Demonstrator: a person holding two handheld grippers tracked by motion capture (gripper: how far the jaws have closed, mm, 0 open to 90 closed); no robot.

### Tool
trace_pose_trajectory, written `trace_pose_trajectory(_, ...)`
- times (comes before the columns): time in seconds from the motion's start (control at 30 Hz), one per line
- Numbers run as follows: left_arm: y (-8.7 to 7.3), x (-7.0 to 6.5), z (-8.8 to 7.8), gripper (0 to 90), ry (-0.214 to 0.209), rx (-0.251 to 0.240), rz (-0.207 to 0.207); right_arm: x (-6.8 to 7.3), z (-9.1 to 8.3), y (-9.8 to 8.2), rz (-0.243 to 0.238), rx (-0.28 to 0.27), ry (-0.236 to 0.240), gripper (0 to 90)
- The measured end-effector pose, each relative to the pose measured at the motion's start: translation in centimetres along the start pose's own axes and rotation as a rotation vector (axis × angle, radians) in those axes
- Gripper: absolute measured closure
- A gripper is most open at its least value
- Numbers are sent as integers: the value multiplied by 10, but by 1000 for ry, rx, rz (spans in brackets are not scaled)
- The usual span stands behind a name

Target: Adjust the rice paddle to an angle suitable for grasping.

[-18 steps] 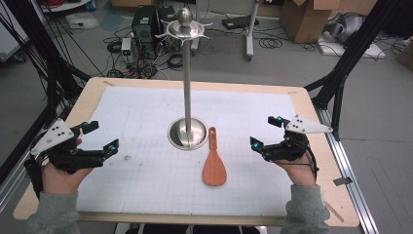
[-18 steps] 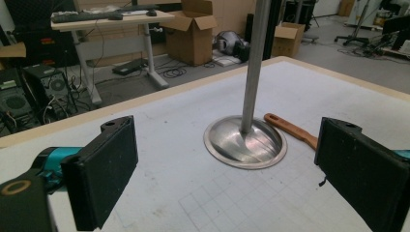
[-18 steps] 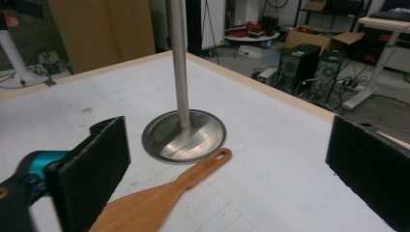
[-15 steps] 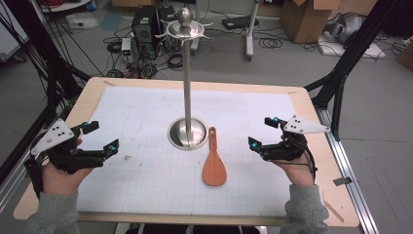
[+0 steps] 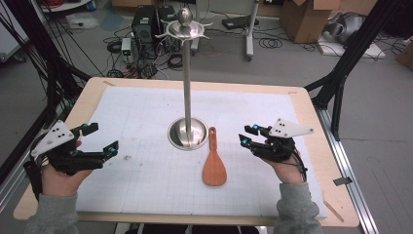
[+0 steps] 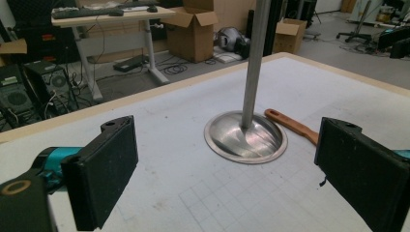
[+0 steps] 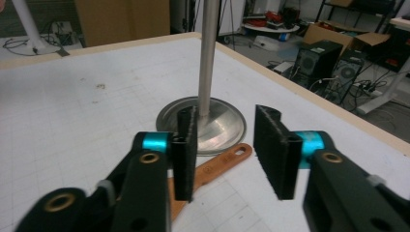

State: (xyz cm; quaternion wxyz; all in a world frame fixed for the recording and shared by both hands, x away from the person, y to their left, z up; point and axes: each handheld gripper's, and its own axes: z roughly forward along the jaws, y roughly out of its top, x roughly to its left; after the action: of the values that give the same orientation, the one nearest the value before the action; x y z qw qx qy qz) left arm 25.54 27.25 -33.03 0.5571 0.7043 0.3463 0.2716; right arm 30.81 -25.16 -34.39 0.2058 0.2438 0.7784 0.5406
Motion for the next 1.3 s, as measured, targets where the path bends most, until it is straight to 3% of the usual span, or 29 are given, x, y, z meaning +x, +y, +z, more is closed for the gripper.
trace_pose_trajectory(0.27, -3, 1, -4, 87, 13, 5, -8, 1, 13, -1, -33, 5, 18, 814)
trace_pose_trajectory(0.57, 0, -5, -8, 87, -9, -13, -5, 3, 30, -3, -12, 40, 59, 887)
trace_pose_trajectory(1.13, -6, -4, -11, 87, 17, 19, -6, 7, 60, -11, -5, 90, 122, 891)
trace_pose_trajectory(1.3, -8, -3, -11, 87, 22, 20, -9, 9, 71, -17, 32, 117, 144, 891)
